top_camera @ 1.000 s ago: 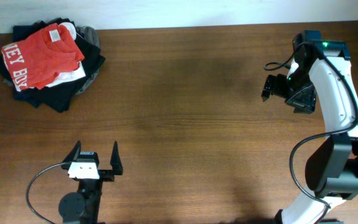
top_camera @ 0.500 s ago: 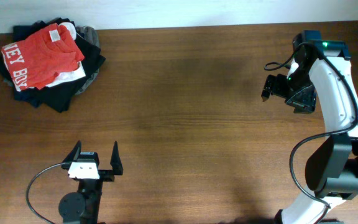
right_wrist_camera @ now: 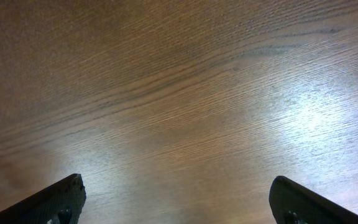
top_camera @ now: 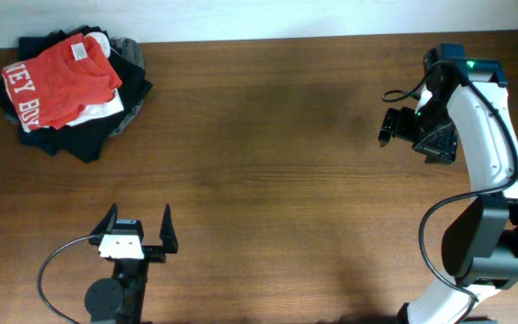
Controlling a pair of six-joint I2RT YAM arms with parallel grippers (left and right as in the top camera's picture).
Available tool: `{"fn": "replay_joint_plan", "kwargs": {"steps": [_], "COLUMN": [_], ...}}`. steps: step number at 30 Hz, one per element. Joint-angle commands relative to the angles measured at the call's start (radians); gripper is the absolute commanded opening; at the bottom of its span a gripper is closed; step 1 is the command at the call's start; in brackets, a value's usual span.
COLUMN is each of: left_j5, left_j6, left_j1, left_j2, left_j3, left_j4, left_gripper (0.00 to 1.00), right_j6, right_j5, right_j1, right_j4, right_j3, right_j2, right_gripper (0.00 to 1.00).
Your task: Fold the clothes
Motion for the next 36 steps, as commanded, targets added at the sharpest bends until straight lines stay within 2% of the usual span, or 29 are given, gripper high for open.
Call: {"fn": "replay_joint_plan", "kwargs": {"steps": [1,10,13,17,21,23,30,36], "left_j5": [0.011,0.011,0.011,0.011,0.011,0.011,0.011,0.011], "left_j6": [0.023,0.023,0.023,0.023,0.023,0.023,0.023,0.023], "left_j1": [0.004,0.004,0.004,0.004,0.004,0.004,0.004,0.004], "left_j2": [-0.009,-0.009,-0.009,-0.009,-0.009,-0.009,-0.009,-0.009], "left_j3": [-0.003,-0.003,-0.003,-0.003,-0.003,-0.003,-0.003,-0.003], "left_j4": [-0.005,-0.005,-0.005,-0.005,-0.005,-0.005,-0.005,-0.005], "left_gripper": [0.99,0.99,0.99,0.99,0.99,0.99,0.99,0.99], "right_j6": [-0.006,-0.006,-0.007,-0.006,-0.005,-0.006,-0.092,-0.092], "right_j5": [0.006,0.006,0.011,0.151,0.064,0.029,-0.038,-0.158], "right_j1": [0.032,0.161,0.159,0.159,0.159,0.159,0.159,0.159], "right_j4": [0.000,0.000,0.000,-0.032,-0.042,0.006,0.381,0.767], "right_j3": [0.011,0.011,0.011,0.005,-0.094,-0.183,-0.684,-1.131], "right_j2": [-0.166,-0.701,-0.835,-0.982,-1.142,-1.225,-1.526,-1.732], "right_gripper": [0.98,0.98,0.98,0.98,0.98,0.98,0.98,0.98]}}
